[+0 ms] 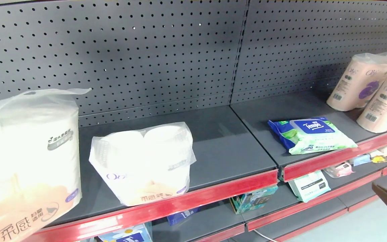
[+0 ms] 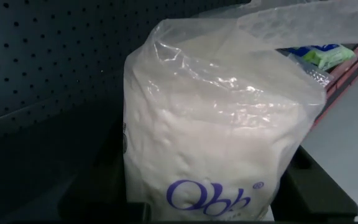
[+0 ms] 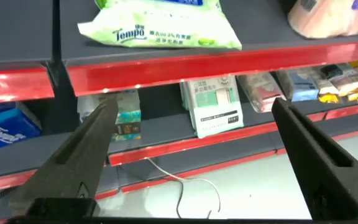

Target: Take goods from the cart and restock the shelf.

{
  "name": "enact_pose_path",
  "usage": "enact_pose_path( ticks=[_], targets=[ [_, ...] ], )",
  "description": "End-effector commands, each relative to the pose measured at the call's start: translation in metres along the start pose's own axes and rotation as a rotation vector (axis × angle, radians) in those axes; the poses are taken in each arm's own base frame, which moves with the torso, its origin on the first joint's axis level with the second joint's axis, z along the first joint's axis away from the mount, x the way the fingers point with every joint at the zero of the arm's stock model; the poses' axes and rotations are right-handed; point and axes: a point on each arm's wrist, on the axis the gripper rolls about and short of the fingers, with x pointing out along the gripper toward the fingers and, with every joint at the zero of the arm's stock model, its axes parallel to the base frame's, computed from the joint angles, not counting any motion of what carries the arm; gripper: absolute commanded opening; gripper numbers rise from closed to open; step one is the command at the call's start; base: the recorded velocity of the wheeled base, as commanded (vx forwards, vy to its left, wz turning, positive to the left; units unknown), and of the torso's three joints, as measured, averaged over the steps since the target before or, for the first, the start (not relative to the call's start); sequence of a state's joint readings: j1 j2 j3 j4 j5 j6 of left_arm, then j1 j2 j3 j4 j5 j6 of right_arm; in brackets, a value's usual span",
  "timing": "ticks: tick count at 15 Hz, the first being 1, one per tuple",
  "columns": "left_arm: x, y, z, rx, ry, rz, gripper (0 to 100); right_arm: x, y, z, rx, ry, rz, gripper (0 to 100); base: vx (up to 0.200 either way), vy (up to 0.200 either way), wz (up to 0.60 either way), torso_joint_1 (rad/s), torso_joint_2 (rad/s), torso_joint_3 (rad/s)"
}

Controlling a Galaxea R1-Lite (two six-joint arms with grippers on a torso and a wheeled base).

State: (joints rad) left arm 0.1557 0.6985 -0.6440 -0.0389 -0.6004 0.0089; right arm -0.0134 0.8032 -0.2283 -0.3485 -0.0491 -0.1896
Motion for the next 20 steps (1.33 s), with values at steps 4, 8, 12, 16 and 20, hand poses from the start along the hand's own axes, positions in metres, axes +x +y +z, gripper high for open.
enact_pose_path(
  ticks=[4,8,12,16,20],
  targets=[
    [0.0013,0.0010,0.0007,-0.001,0.002,0.001,0,-0.0013,-0.0001,0.0017,-0.007,-0.012,0.002,100,0.000,0.000,0.00,0.000,0.00,0.000],
    [0.0013,0.0010,0.0007,-0.001,0.002,0.001,0,-0.0008,0.0001,0.0011,-0.009,-0.008,0.003,100,0.000,0.000,0.00,0.000,0.00,0.000],
    [0.0006,0.0007,0.0008,0.000,0.000,0.006,0,0.0003,0.0000,0.0019,-0.011,-0.007,0.005,100,0.000,0.000,0.00,0.000,0.00,0.000],
    [-0.0004,0.0002,0.0010,0.004,-0.004,0.011,0,-0.0015,0.0003,-0.0003,-0.010,-0.008,0.004,100,0.000,0.000,0.60,-0.002,0.00,0.004],
    [-0.0004,0.0011,0.0010,0.004,-0.004,0.050,0,-0.0039,0.0001,0.0002,-0.011,-0.021,0.000,100,0.000,0.000,0.60,0.004,0.00,0.002]
  ],
)
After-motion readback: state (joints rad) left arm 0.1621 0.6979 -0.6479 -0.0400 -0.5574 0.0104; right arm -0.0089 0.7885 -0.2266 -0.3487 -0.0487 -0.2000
